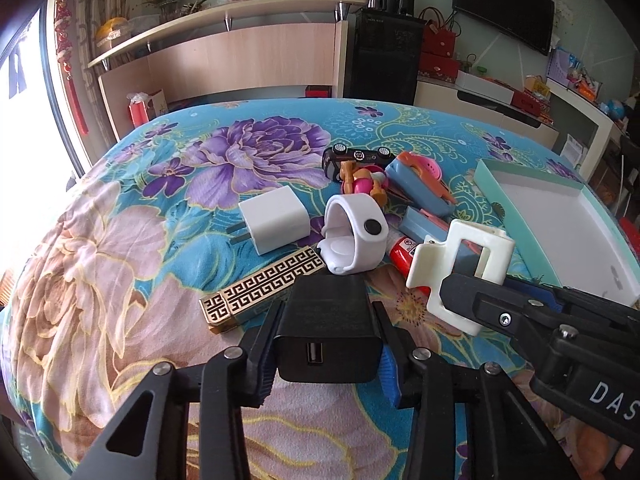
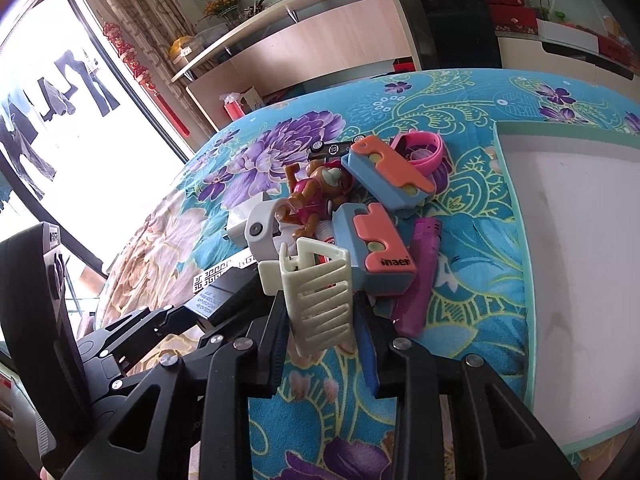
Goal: Organize rigid objects
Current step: 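Carry both items over the white tray while the left tool releases the black charger inside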
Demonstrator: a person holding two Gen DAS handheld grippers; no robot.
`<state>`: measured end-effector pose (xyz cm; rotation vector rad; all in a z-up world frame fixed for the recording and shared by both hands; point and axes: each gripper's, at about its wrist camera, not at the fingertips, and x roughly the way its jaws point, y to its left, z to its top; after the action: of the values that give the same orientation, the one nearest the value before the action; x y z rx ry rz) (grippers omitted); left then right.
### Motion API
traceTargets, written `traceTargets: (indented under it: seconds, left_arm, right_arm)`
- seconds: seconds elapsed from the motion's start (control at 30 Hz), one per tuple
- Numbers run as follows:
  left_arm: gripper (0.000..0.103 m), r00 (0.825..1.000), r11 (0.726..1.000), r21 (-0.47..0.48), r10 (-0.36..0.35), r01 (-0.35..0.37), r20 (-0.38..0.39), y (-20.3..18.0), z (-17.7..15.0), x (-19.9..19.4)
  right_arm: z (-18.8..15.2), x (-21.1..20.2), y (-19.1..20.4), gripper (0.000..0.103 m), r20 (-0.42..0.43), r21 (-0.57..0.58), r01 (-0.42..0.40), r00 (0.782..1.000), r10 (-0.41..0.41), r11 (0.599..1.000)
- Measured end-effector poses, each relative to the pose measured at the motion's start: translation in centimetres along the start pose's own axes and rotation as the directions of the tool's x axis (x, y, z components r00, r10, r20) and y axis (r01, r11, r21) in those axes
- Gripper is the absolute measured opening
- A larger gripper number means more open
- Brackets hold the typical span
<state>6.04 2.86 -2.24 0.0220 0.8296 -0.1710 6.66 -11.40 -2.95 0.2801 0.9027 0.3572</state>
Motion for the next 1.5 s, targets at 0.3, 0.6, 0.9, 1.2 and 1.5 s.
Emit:
traceTargets:
  seconds: [0.3,0.6,0.9,1.2,1.5]
  left_arm:
    - [0.044,0.996,1.000,-0.009,-0.001,0.002,0.085,0.1,1.2,-2.8]
    - [0.044,0.990,0.999,0.039,-0.027,0.022,0.141,-1.7,5.4,-4.4]
    - [0.044,0.990,0.987,0.149,-0.073,0.054,0.123,-8.1,8.5,-2.9]
    - [0.044,0.989,0.963,0.229,-0.150,0.144,0.012,-17.0,9.8,1.3]
    - [0.044,0.987,0.953,0.254,-0.156,0.163,-0.047,-22.5,10.5,4.8]
  right_arm:
    - [2.1,-3.3,-0.2,0.032,0.103,0.018,-0.009,0.995,0.007,1.000]
    - [5.3,-5.3,-3.1,0.032,0.195,0.090,0.047,0.979,-0.064,0.995]
    - [5.5,-7.6,-9.5,0.032,0.239,0.202,0.228,0.932,-0.274,0.952]
    - [4.2,-9.2,-16.3,0.032,0.186,0.327,0.386,0.868,-0.460,0.862]
    - [3.1,-11.7,-20.0,0.033,0.168,0.421,0.433,0.826,-0.538,0.797]
